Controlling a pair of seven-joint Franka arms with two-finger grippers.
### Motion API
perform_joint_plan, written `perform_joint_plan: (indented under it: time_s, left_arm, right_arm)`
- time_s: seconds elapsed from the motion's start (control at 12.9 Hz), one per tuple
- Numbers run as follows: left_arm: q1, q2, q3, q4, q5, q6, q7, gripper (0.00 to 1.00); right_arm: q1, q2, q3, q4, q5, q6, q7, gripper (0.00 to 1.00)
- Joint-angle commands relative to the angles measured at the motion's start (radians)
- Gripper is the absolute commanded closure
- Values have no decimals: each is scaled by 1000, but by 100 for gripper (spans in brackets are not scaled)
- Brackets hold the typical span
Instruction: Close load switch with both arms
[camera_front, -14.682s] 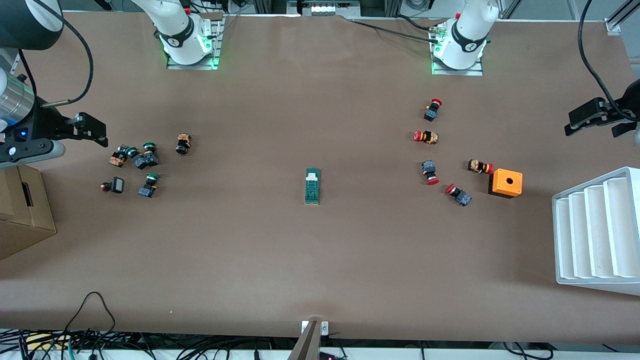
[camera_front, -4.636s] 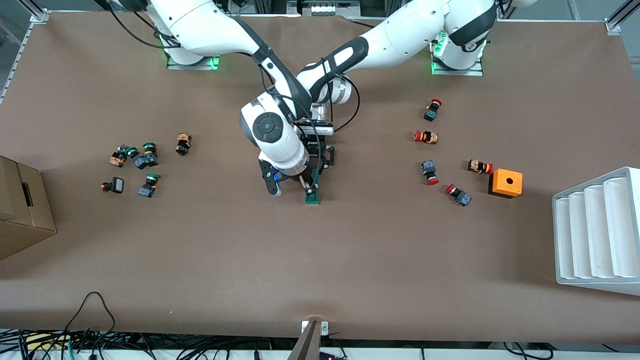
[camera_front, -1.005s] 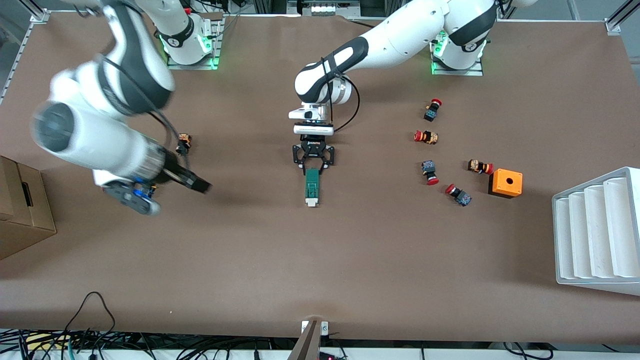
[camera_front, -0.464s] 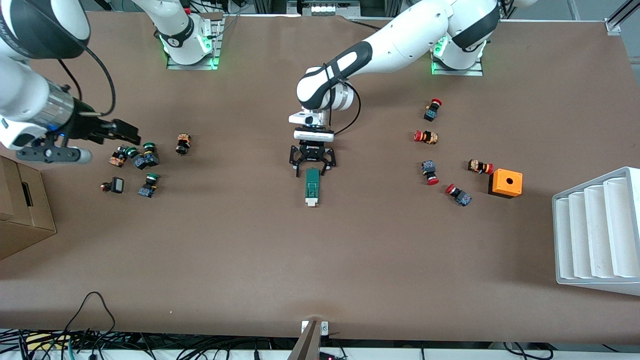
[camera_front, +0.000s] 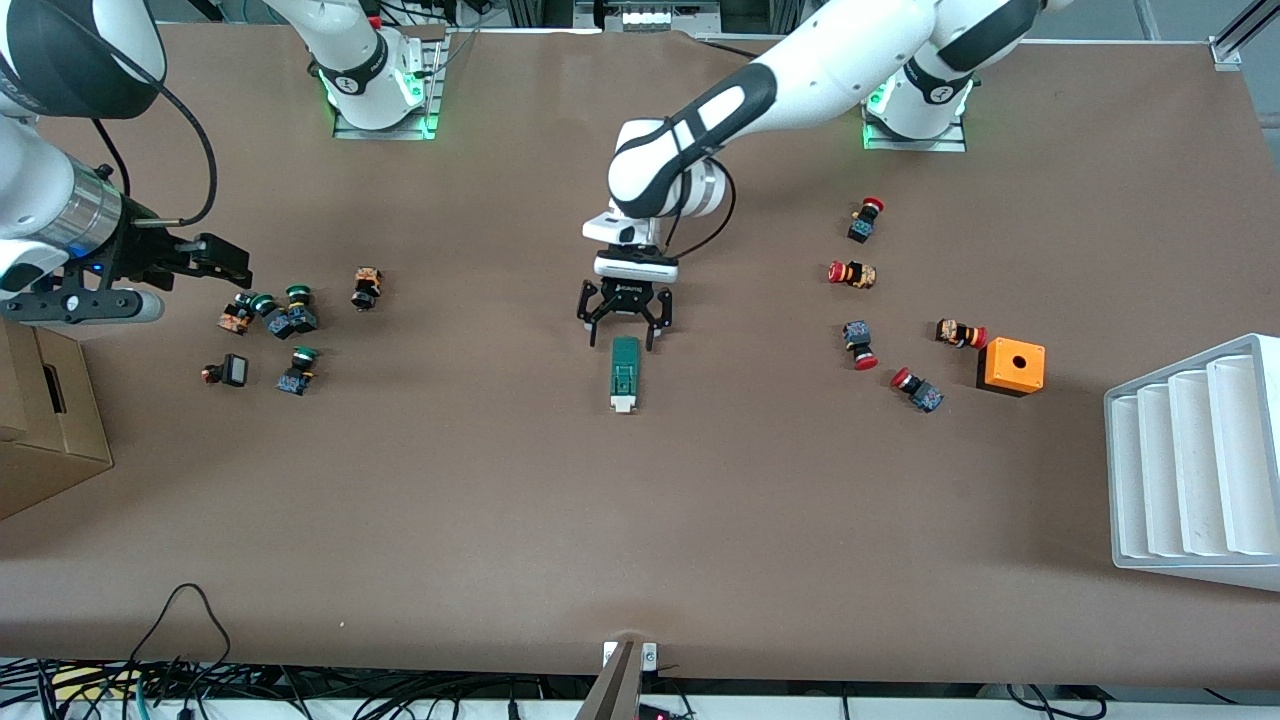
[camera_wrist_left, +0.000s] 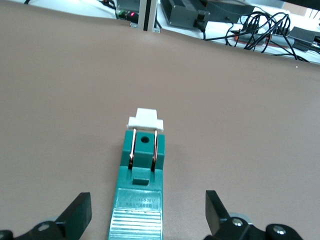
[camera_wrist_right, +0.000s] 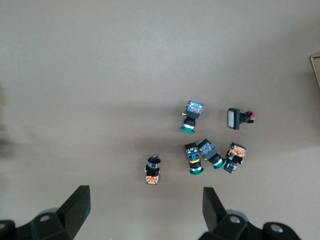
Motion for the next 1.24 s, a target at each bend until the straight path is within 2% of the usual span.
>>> perform_joint_plan:
  time_s: [0.0, 0.15, 0.39, 0.54, 0.77, 0.85, 1.0, 1.16]
  left_arm:
    - [87, -158, -65, -84, -284, 65, 194, 0]
    - [131, -237, -96, -74, -605, 59, 462, 0]
    - [186, -371, -98, -54, -1077, -5, 882, 0]
    - [242, -411, -98, 17, -1298, -95, 1111, 0]
    - [315, -419, -73, 181, -1556, -328, 1430, 0]
    - [329, -422, -23, 233, -1649, -397, 1530, 0]
    - [343, -460, 115, 275, -1824, -506, 1723, 0]
    - [346, -492, 256, 305, -1917, -626, 1909, 0]
  right_arm:
    - [-7, 31, 5, 52, -5, -12, -19, 1]
    - [4, 42, 11, 72, -23, -15, -18, 1]
    - [3, 50, 12, 108, -17, -32, -29, 1]
    - [4, 68, 13, 120, -19, -29, -32, 1]
    - [4, 70, 13, 120, -23, -29, -27, 1]
    - [4, 70, 12, 120, -23, -26, -24, 1]
    - [4, 74, 12, 120, -26, -25, -22, 1]
    - [7, 74, 13, 120, -48, -23, -24, 1]
